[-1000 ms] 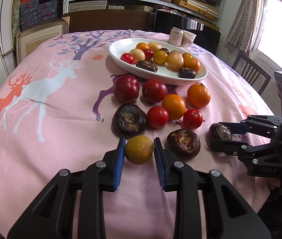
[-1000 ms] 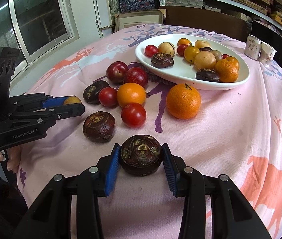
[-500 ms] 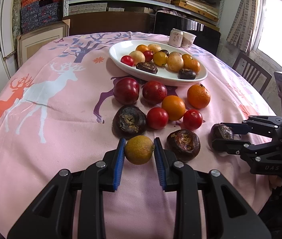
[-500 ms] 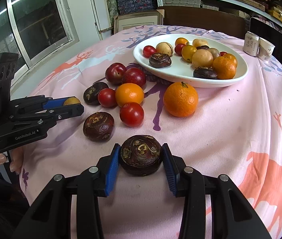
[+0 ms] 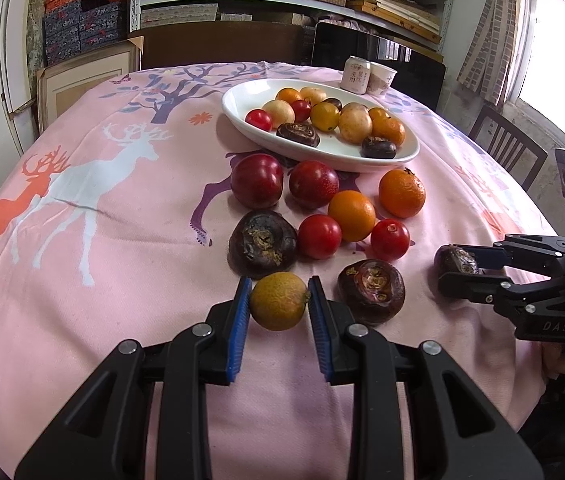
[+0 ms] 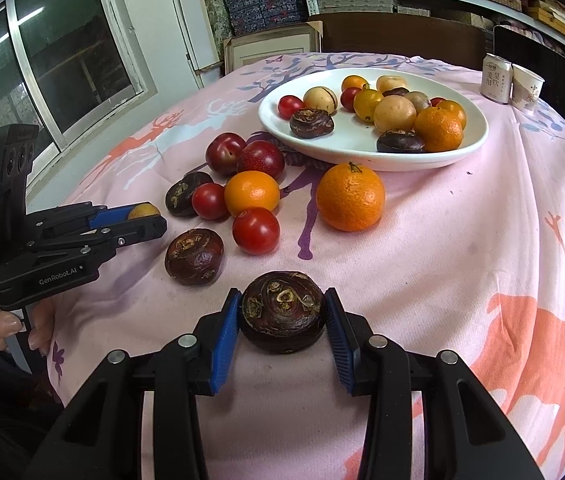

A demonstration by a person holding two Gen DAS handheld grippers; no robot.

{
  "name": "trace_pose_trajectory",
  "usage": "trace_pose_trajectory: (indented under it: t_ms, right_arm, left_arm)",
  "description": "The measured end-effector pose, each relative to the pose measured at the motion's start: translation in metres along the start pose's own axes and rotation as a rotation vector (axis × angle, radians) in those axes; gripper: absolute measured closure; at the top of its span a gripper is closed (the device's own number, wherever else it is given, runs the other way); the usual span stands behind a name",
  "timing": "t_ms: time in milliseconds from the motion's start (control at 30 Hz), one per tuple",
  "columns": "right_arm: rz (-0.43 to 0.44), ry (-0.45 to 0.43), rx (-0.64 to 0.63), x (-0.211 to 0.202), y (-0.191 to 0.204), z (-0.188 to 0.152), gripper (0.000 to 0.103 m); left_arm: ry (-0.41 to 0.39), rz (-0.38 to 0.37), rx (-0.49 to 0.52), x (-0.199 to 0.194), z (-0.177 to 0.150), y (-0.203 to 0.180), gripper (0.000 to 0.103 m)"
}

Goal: Organize fruits

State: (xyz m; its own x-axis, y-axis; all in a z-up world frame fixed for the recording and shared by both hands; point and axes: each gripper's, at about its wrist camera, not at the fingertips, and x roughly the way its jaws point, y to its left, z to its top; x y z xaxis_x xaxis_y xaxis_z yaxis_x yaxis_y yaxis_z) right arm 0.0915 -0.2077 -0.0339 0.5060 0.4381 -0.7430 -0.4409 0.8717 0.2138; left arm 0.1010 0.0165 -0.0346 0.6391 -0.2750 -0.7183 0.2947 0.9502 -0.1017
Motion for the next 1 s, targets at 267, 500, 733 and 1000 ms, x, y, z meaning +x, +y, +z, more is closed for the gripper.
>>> trace_pose_trajectory:
  t_ms: [267, 500, 733, 1000]
  right_arm:
    - [0.008, -0.020, 0.056, -0.010, -0.017, -0.004, 0.061]
    - [0.004, -0.025, 0.078, -0.014, -0.025, -0.008, 0.061]
    - [-0.002, -0.029, 0.086, -0.017, -0.027, -0.007, 0.061]
    - [-0.070, -0.144, 0.072, -0.055, -0.040, 0.027, 0.061]
  left_arm:
    - [0.004, 0.007, -0.006, 0.001, 0.000, 0.000, 0.075]
    - [0.009, 0.011, -0.008, 0.002, 0.001, -0.001, 0.075]
    - [0.010, 0.005, -0.019, 0.002, 0.001, 0.001, 0.075]
    - [-0.036, -0.008, 0.003, -0.007, 0.040, 0.004, 0.075]
